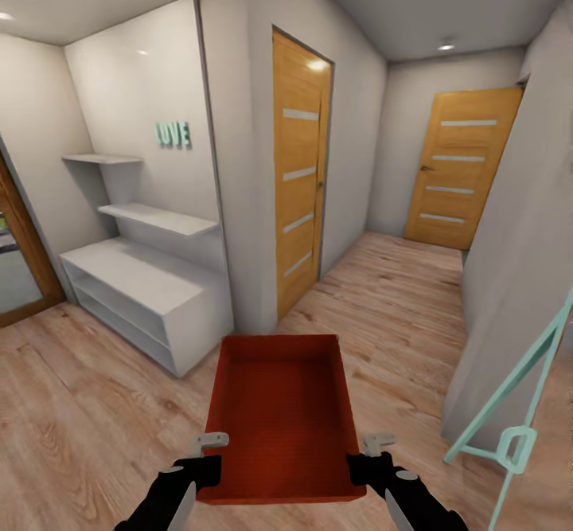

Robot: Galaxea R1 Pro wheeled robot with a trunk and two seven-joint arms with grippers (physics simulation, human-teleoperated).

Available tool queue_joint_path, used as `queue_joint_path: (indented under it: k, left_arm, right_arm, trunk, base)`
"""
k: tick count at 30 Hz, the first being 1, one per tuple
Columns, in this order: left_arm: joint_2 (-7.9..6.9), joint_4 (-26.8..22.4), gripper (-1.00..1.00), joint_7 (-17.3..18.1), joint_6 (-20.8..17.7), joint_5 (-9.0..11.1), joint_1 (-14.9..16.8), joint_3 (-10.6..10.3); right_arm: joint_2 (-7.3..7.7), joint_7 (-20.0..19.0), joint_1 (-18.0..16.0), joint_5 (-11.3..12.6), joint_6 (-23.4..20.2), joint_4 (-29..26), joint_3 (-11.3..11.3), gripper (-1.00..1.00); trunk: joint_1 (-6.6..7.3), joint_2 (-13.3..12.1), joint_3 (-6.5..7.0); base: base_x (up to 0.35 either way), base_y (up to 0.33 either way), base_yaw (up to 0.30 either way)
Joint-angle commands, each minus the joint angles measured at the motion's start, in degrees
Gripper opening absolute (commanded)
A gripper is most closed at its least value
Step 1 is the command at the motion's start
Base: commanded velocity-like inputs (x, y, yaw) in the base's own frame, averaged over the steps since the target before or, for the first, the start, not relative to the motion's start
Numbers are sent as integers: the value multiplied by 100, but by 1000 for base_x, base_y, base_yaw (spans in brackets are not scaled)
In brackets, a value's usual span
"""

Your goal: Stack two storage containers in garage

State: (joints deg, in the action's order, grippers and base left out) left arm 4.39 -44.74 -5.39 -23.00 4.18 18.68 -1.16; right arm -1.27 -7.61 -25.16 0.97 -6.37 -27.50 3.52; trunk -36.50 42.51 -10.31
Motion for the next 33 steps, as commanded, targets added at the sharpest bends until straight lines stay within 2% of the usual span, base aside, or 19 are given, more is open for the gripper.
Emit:
queue_joint_path:
  k: [1, 24, 33]
  left_arm:
    - [-35, 0, -100, -93, -47, -93, -3, -7]
    - [-37, 0, -100, -93, -47, -93, -5, -7]
    - [-37, 4, -100, -92, -47, -93, -3, -7]
  right_arm:
    - [4, -136, -6, 87, 132, -115, 43, -100]
    - [4, -136, -6, 88, 134, -115, 43, -100]
    - [4, -136, -6, 87, 135, -115, 43, -100]
  trunk:
    - [-5, 7, -9]
    - [-5, 7, -9]
    - [-5, 7, -9]
  base:
    - [329, 85, -256]
    - [329, 84, -232]
    - [329, 84, -53]
